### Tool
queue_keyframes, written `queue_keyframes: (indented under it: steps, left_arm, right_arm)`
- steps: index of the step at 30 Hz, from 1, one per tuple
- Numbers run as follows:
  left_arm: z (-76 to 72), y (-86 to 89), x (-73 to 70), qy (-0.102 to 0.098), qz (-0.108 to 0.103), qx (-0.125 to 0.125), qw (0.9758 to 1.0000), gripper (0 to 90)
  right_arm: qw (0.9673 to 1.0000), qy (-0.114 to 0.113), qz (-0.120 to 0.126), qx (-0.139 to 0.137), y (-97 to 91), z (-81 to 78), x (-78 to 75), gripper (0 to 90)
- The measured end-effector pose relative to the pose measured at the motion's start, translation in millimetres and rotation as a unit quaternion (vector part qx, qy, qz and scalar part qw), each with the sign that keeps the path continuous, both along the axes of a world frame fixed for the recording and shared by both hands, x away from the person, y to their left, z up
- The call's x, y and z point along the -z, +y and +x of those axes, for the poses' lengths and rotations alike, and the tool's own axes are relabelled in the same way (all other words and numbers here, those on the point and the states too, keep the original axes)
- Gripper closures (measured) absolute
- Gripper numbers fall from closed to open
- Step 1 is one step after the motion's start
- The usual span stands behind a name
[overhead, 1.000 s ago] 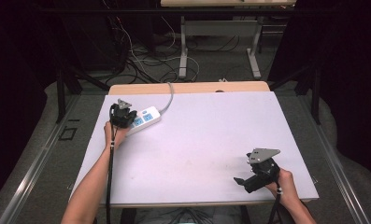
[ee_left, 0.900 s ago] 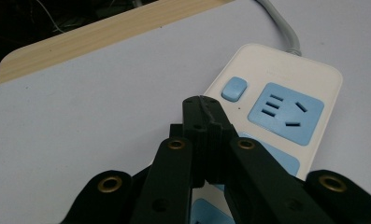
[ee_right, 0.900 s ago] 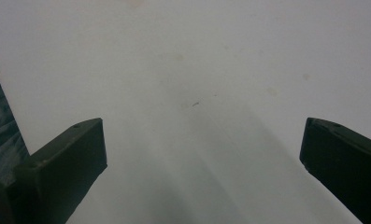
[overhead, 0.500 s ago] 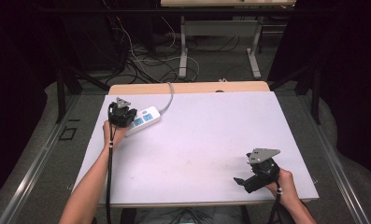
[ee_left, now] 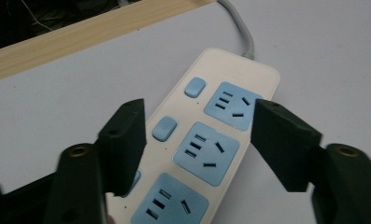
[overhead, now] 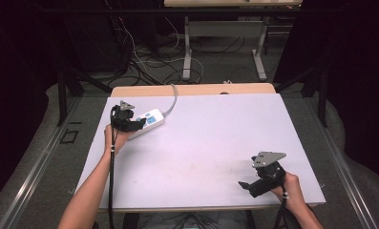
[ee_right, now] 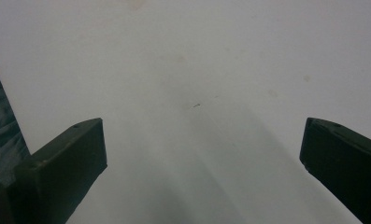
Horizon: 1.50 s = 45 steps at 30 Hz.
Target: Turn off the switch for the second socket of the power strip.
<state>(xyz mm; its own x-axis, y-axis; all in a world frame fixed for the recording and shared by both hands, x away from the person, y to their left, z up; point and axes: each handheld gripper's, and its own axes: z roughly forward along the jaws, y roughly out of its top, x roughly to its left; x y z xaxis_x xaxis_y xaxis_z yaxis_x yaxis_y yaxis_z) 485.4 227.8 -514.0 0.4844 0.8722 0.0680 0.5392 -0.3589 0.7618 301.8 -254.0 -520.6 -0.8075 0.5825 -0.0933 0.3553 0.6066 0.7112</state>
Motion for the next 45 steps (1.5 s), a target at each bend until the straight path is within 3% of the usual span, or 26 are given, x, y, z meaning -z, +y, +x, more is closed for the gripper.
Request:
queue_keyframes:
  steps: [1,2,4,15,31,45]
  left_arm:
    - [-1.5,-1.0,0.0,-0.003,-0.011,-0.005,0.9999,27.6]
    - [-2.7,0.0,-2.3,0.001,-0.003,-0.001,1.0,23.4]
    - [-5.7,-0.8,-2.8,0.001,-0.008,0.001,1.0,17.3]
    - [-28.4,-11.6,-7.7,0.011,0.002,0.022,0.9997,0.2]
    - [-73.0,-28.1,-15.8,0.001,0.006,0.059,0.9983,0.1]
    - [-114.4,-39.1,-20.0,-0.012,0.01,0.075,0.9971,0.1]
  right_arm:
    - [1.0,0.0,0.0,0.0,-0.1,0.0,0.0,0.3]
    - [1.0,0.0,0.0,0.0,-0.1,0.0,-0.1,0.2]
    - [1.0,0.0,0.0,-0.001,-0.4,-0.4,-0.3,0.2]
    - [1.0,-0.003,0.002,0.0,0.5,-0.4,-0.1,0.2]
    - [1.0,-0.004,0.002,-0.003,0.6,-0.2,-0.3,0.2]
    - [1.0,0.001,-0.001,-0.006,0.4,-0.6,-1.0,0.3]
